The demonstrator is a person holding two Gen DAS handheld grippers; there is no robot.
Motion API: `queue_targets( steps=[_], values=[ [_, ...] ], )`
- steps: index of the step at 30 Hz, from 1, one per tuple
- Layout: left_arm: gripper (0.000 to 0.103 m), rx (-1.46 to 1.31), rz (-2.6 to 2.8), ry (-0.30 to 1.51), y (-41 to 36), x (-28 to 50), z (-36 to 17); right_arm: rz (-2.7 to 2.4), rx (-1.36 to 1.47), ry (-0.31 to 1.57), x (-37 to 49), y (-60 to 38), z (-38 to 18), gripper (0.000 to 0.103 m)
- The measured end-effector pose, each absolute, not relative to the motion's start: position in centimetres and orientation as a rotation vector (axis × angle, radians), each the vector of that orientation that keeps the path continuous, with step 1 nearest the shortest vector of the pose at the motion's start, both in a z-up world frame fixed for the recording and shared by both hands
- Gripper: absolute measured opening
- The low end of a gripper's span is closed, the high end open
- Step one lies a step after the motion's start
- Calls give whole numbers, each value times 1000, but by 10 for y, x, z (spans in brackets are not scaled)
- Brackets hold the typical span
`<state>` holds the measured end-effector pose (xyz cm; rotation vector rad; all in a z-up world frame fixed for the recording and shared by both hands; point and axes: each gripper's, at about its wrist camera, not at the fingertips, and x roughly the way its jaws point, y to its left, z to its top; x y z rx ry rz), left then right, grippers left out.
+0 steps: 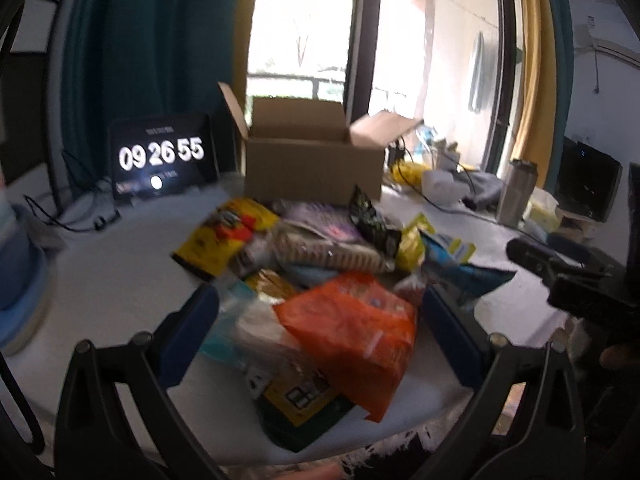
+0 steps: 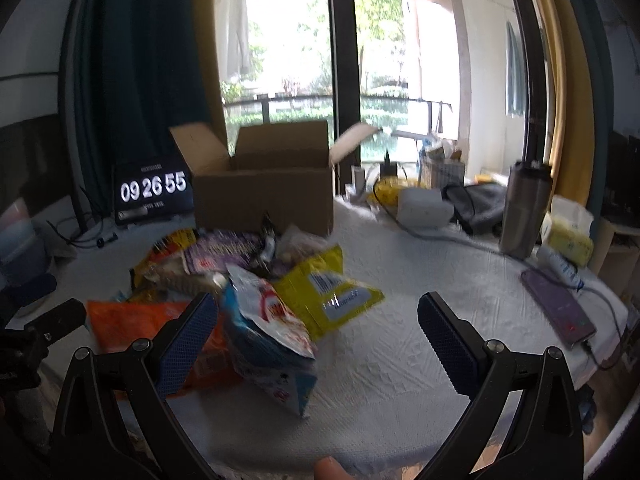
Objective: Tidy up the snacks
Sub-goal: 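Grasp the orange bag with the left gripper while the right gripper grasps the blue bag, then lift both held bags and carry them over the cardboard box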
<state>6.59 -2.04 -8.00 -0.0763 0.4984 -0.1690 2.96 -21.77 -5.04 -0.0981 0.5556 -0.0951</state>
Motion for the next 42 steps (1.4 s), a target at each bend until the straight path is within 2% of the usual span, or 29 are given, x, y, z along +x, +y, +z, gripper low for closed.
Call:
queue_targets(
  steps=[6, 12, 16, 18, 19, 20, 21, 23, 24, 26, 29, 42],
  values=[
    [102, -58, -239, 607, -36, 102, -106, -67, -59, 641, 44, -231, -86, 102],
    [101, 1, -278, 637, -58, 116, -113, -2, -10, 684, 57, -236, -111, 102],
    [101, 85, -299, 717, -83, 133, -126, 64, 40, 685, 71, -238, -120, 100],
    [99, 109, -298, 748, -90, 139, -133, 91, 66, 693, 77, -240, -122, 94],
    [94, 120, -295, 758, -92, 142, -135, 101, 70, 704, 79, -239, -123, 91],
    [85, 120, -299, 768, -94, 144, -136, 100, 61, 727, 84, -238, -127, 81],
    [82, 112, -314, 779, -94, 145, -135, 98, 56, 744, 87, -237, -129, 75],
    [64, 87, -351, 798, -94, 146, -133, 111, 63, 744, 87, -237, -132, 73],
    [62, 89, -357, 804, -96, 146, -131, 114, 67, 736, 87, -238, -132, 66],
    [56, 102, -354, 799, -98, 145, -128, 121, 79, 729, 86, -243, -128, 59],
    [48, 101, -363, 786, -100, 145, -116, 132, 88, 681, 83, -248, -112, 56],
    [45, 62, -443, 598, -92, 147, -28, 170, 34, 532, 100, -246, -27, 55]
  ],
)
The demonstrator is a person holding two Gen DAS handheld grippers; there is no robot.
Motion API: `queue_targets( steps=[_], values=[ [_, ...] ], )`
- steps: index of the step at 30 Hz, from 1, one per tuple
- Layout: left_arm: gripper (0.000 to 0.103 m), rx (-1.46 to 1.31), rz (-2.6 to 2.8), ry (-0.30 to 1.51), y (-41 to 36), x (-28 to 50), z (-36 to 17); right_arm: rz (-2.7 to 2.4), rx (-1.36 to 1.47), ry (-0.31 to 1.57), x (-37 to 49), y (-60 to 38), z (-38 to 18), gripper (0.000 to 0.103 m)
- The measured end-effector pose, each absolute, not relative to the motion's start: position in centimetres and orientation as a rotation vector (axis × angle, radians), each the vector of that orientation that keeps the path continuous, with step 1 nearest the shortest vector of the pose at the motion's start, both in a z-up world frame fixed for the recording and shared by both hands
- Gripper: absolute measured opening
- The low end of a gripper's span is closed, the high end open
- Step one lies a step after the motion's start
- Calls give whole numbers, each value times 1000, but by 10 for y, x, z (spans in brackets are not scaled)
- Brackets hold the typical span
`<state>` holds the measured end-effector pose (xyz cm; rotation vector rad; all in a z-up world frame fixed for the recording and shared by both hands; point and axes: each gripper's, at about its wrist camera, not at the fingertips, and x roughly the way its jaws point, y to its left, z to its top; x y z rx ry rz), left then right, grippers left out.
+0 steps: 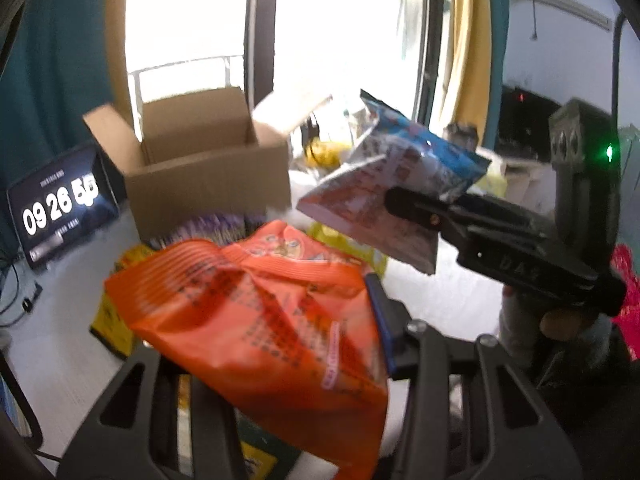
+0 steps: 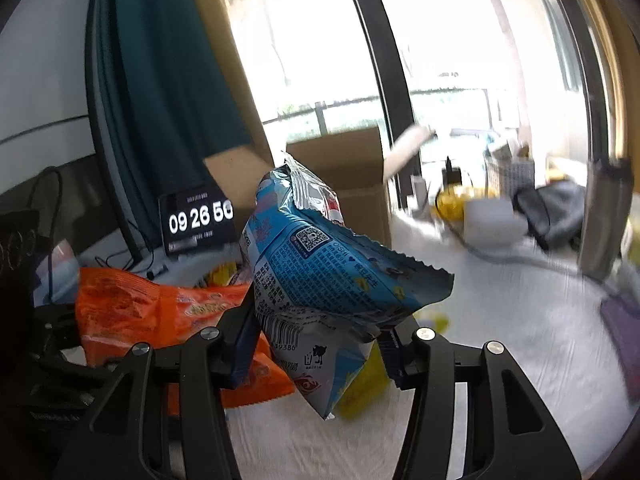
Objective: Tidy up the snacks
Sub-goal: 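Lift both held bags and carry them over the cardboard box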
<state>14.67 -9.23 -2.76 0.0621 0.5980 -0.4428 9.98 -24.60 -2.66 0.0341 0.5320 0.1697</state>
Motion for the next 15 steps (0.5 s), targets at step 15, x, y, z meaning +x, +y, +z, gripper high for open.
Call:
queue_targets(
  steps=[15],
  values=[
    [45, 32, -272, 390, -20, 251, 34, 134, -35, 485, 216, -241, 15, 55]
  ],
)
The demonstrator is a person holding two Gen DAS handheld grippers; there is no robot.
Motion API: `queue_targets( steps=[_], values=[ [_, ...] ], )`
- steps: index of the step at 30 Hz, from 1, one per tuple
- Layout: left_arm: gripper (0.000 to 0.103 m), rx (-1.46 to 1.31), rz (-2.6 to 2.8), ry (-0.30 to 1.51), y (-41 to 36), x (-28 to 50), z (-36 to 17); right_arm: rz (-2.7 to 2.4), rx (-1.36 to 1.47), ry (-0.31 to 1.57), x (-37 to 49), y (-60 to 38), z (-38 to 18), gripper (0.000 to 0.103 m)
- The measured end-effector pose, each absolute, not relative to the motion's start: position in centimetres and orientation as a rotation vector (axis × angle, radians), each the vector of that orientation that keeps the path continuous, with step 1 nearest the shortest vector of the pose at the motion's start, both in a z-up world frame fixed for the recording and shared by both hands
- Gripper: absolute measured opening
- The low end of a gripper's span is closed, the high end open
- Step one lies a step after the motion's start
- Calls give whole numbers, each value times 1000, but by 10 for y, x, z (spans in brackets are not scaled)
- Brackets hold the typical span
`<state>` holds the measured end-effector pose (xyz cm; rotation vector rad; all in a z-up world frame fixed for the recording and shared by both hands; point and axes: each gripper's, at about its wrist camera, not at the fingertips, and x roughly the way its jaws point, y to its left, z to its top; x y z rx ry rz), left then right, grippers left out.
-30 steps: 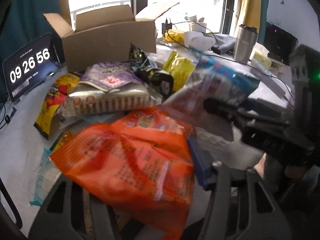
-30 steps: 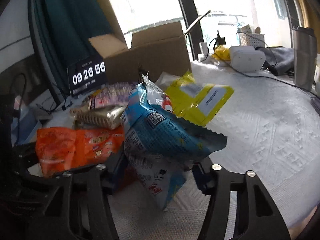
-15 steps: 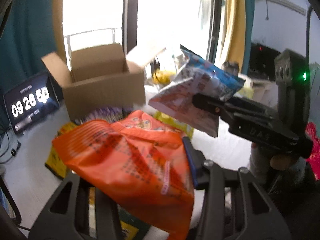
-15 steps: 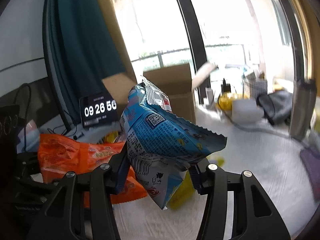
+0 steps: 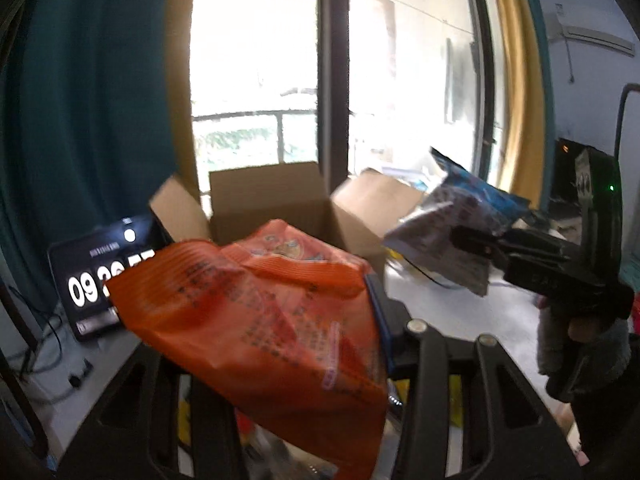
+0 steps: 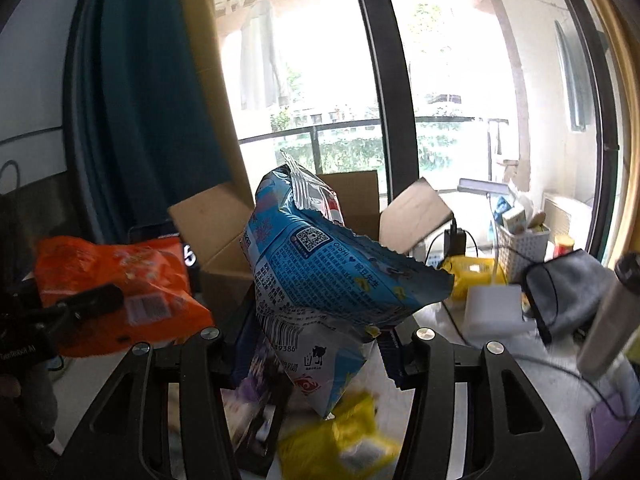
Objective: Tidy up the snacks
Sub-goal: 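Lift both held bags and carry them over the cardboard box, then open both grippers to drop the orange and blue bags into the box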
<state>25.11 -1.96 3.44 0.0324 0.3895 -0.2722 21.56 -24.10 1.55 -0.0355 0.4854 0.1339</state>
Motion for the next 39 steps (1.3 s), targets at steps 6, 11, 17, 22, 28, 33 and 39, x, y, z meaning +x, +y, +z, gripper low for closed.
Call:
queue_targets(
  steps=[6, 11, 17, 22, 28, 33, 39],
  values=[
    [45, 16, -237, 369, 7, 319, 38, 119, -40, 493, 276, -242, 19, 55],
    [45, -17, -215, 351, 21, 368, 37, 104, -28, 521, 324, -246, 14, 55],
    [50, -4, -126, 391, 26, 445, 25, 96, -16, 568, 380, -246, 1, 55],
    [83, -39, -130, 506, 30, 485, 11, 83, -19, 597, 422, -240, -12, 73],
    [87, -47, -127, 482, 32, 470, 16, 94, -14, 606, 410, -241, -12, 81],
    [88, -69, -132, 473, 30, 444, 21, 93, -40, 612, 386, -244, -8, 81],
    [88, -68, -141, 441, 26, 392, 30, 68, -35, 607, 343, -256, -6, 81]
  ],
)
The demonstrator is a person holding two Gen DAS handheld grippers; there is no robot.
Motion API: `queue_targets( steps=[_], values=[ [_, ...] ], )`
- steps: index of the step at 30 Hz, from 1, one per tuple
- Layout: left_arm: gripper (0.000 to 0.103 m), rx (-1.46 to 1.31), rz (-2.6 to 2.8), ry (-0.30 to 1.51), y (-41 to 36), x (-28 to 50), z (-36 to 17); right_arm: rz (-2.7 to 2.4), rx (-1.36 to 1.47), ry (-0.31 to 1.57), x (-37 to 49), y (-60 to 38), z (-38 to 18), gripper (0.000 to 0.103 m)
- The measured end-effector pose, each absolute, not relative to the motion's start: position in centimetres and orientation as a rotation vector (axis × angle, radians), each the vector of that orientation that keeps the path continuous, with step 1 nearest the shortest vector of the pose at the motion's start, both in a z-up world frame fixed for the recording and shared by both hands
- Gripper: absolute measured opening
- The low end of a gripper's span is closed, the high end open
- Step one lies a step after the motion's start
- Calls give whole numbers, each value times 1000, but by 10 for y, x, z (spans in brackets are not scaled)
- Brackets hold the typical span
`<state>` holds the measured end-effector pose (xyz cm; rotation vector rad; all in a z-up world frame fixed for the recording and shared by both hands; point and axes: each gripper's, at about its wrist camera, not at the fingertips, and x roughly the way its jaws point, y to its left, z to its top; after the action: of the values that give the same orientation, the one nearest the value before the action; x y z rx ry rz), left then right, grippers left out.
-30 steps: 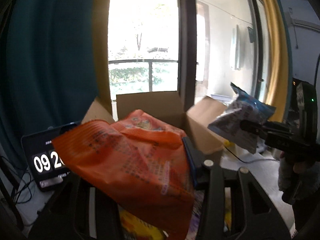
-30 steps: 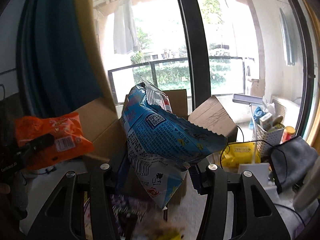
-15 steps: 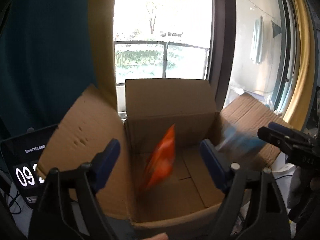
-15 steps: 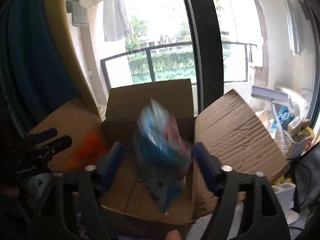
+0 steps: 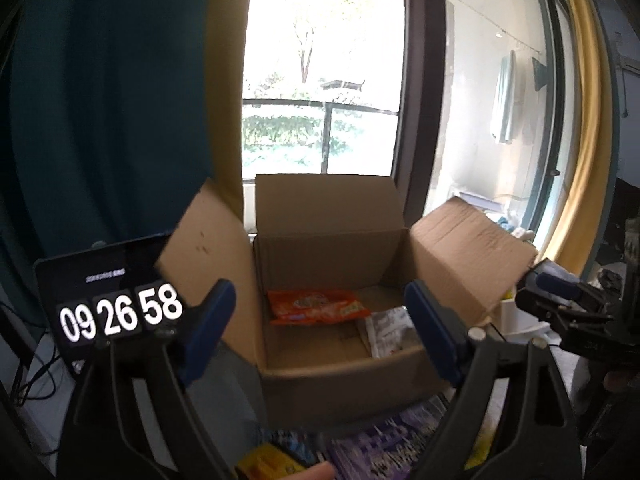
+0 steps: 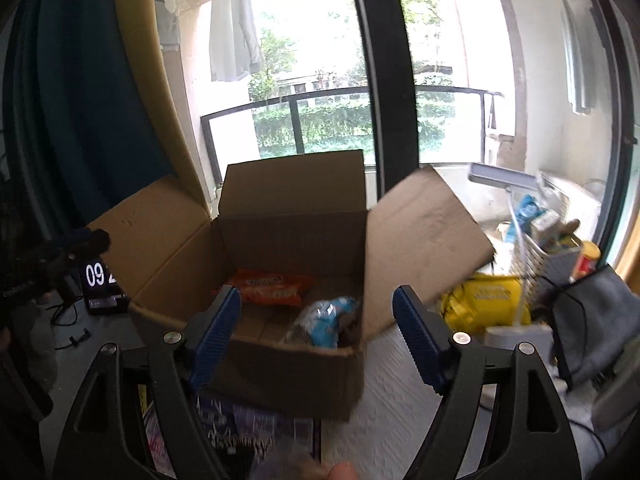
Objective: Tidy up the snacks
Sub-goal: 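Open both grippers to drop the orange and blue bags into the box, then grasp the yellow bag with the right gripper while the left gripper grasps the clear plastic bag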
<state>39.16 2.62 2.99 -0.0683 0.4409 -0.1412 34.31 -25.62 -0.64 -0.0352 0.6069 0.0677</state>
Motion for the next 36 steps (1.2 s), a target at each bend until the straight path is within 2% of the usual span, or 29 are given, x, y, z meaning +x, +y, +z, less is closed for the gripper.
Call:
queue_targets(
  steps=[9, 21, 36],
  values=[
    [89, -56, -131, 462, 18, 310, 26, 66, -33, 612, 284, -270, -7, 81],
    [89, -126, -50, 608, 29, 221, -28, 92, -38, 668, 211, -290, -40, 81],
    [89, -152, -65, 801, 17, 149, -91, 39, 58, 741, 169, -314, -82, 81]
  ],
)
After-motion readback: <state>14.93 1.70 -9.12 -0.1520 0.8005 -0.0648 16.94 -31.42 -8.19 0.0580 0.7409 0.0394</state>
